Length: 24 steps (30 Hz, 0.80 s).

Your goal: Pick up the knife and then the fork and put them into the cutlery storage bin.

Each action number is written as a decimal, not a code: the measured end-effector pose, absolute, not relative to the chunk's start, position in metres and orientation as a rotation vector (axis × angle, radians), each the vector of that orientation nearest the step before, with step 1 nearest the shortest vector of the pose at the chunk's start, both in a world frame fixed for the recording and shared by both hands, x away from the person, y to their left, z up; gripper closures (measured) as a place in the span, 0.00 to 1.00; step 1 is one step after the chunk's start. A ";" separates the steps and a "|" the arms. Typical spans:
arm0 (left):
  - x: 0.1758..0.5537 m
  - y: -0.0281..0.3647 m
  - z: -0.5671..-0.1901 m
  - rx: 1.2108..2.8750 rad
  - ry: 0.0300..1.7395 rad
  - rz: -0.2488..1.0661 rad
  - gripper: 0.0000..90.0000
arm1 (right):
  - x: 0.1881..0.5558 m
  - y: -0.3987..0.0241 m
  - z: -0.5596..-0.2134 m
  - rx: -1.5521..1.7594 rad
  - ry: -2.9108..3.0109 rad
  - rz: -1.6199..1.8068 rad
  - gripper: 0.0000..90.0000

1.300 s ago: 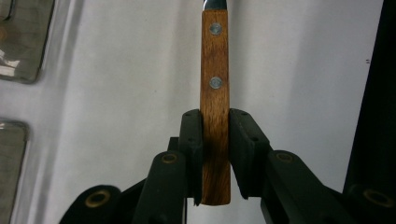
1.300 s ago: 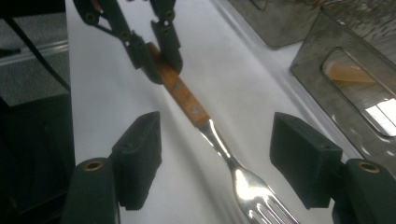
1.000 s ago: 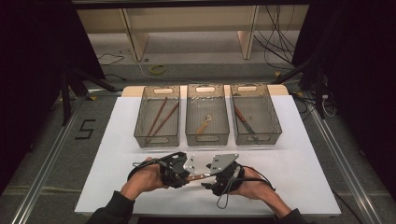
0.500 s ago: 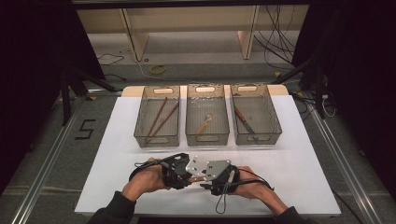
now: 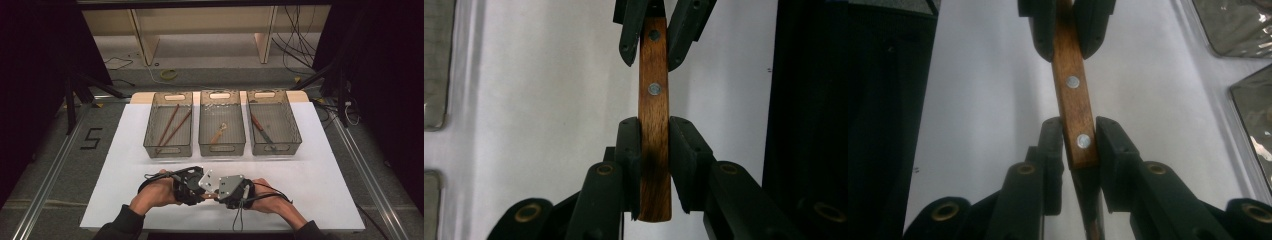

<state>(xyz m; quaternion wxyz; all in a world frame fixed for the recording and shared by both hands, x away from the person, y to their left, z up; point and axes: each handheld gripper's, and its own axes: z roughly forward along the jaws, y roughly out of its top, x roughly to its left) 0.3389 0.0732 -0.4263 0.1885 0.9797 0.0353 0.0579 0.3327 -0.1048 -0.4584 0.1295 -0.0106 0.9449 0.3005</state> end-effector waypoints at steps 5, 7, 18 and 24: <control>0.339 0.074 -0.426 2.749 0.081 0.172 0.82 | 0.331 -0.105 -0.459 -0.073 2.747 0.862 0.86; 0.341 0.076 -0.426 2.719 0.108 0.157 0.80 | 0.330 -0.104 -0.460 -0.069 2.749 0.862 0.87; 0.352 0.092 -0.417 2.452 0.346 0.221 0.44 | 0.337 -0.113 -0.454 0.011 2.721 0.868 0.87; 0.359 0.109 -0.413 2.290 0.486 0.273 0.31 | 0.343 -0.124 -0.449 0.087 2.697 0.883 0.87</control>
